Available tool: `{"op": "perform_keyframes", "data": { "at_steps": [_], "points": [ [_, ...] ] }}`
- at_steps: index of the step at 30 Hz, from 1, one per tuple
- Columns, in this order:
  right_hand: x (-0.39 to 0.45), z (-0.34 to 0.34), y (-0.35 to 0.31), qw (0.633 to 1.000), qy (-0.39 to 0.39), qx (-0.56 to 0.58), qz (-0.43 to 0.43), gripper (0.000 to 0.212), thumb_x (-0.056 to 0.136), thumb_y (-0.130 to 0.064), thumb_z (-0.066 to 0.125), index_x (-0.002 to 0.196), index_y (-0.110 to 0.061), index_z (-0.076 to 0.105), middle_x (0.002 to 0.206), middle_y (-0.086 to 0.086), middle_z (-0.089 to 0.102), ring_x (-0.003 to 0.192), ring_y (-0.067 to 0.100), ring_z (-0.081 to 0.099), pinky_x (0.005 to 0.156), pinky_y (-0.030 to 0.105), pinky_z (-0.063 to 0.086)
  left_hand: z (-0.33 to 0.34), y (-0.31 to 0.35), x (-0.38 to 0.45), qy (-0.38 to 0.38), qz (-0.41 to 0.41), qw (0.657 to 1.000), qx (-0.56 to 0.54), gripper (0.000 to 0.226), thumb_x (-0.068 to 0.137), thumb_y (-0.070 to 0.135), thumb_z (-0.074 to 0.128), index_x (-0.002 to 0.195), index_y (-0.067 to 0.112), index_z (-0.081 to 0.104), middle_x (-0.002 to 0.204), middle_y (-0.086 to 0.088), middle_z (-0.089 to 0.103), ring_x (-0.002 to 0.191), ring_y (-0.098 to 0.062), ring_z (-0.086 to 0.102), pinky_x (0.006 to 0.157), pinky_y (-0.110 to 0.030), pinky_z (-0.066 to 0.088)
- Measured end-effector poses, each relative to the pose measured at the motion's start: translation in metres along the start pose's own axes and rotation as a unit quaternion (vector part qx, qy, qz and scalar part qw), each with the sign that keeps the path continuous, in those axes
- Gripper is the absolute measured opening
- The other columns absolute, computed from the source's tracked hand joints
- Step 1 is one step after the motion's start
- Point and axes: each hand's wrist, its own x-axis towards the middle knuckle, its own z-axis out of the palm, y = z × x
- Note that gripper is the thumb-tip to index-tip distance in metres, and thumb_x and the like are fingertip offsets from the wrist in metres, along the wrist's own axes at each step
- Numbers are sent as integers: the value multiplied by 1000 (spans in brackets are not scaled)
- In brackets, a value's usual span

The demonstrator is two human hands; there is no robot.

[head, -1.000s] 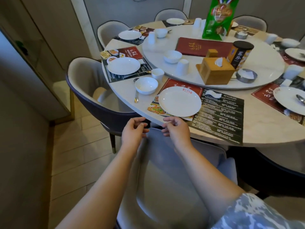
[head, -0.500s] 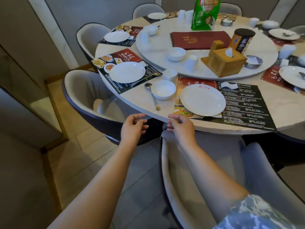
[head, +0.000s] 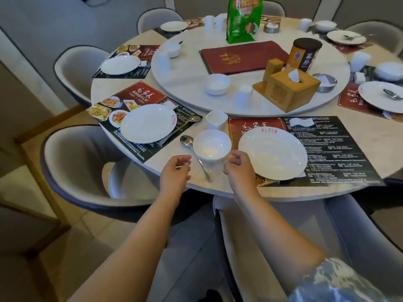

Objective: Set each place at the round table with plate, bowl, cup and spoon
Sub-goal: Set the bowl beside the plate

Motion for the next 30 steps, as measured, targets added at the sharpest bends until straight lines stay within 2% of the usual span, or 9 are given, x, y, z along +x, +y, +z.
{"op": "perform_keyframes", "data": {
  "at_steps": [5, 9, 12, 19, 21, 24, 27, 29, 30],
  "points": [
    [23, 14, -12, 999, 7, -19, 34, 50, 86, -18, 61, 132, -28, 45, 117, -2, 57, 107, 21, 59, 91, 47, 54, 6, 11, 46, -24, 46, 994, 95, 35, 91, 11, 50, 123, 23, 61, 130, 2, 57, 109, -18, 61, 98, -41, 50],
    [36, 26, -11, 997, 26, -46, 50, 59, 82, -30, 60, 136, -32, 38, 130, 2, 57, 102, 29, 66, 80, 49, 59, 15, 20, 83, -88, 92, 977, 170, 39, 94, 15, 52, 132, 14, 57, 134, -5, 57, 114, -16, 57, 87, -23, 40],
    [36, 34, -14, 996, 51, -22, 74, 52, 91, -16, 57, 138, -28, 37, 125, 0, 54, 85, 27, 71, 60, 37, 62, 17, 23, 99, -133, 127, 959, 216, 36, 93, 13, 51, 127, 13, 61, 126, -8, 61, 111, -21, 58, 83, -24, 37],
    [25, 46, -10, 981, 180, 6, 67, 44, 89, -8, 56, 128, -27, 52, 128, 1, 58, 119, 26, 54, 90, 50, 55, 11, 26, 107, -187, 164, 946, 207, 34, 88, 15, 57, 119, 22, 66, 117, 2, 67, 94, -8, 59, 67, -15, 40],
    [20, 39, -11, 973, 221, 4, 60, 42, 91, -11, 56, 130, -25, 53, 122, 2, 61, 111, 23, 57, 89, 44, 57, 16, 32, 100, -202, 180, 944, 188, 32, 88, 17, 58, 119, 22, 67, 113, 6, 67, 90, -3, 58, 64, -9, 36],
    [16, 21, -14, 956, 286, 34, 51, 43, 91, -11, 54, 131, -24, 53, 110, 1, 59, 91, 21, 61, 63, 25, 59, 32, 43, 88, -238, 203, 938, 150, 29, 90, 17, 59, 117, 21, 67, 105, 9, 67, 86, -1, 58, 65, -8, 36],
    [19, -3, -16, 935, 349, 32, 54, 38, 89, -11, 55, 126, -20, 54, 105, -1, 57, 77, 11, 59, 48, 6, 44, 56, 55, 81, -265, 228, 925, 150, 30, 90, 19, 60, 118, 27, 68, 102, 11, 68, 87, -1, 57, 65, -9, 37],
    [22, -20, -17, 925, 374, 46, 55, 32, 89, -11, 56, 121, -18, 56, 108, 0, 59, 73, 13, 59, 51, 8, 48, 74, 63, 77, -294, 229, 917, 142, 33, 91, 20, 60, 121, 29, 67, 103, 14, 68, 90, 0, 58, 70, -10, 40],
    [25, -28, -17, 921, 380, 57, 56, 30, 89, -11, 55, 118, -19, 57, 110, 2, 61, 70, 17, 63, 58, 19, 55, 84, 67, 76, -310, 222, 915, 131, 34, 91, 20, 60, 124, 28, 66, 107, 13, 69, 95, -3, 60, 76, -13, 44]
  ]
}}
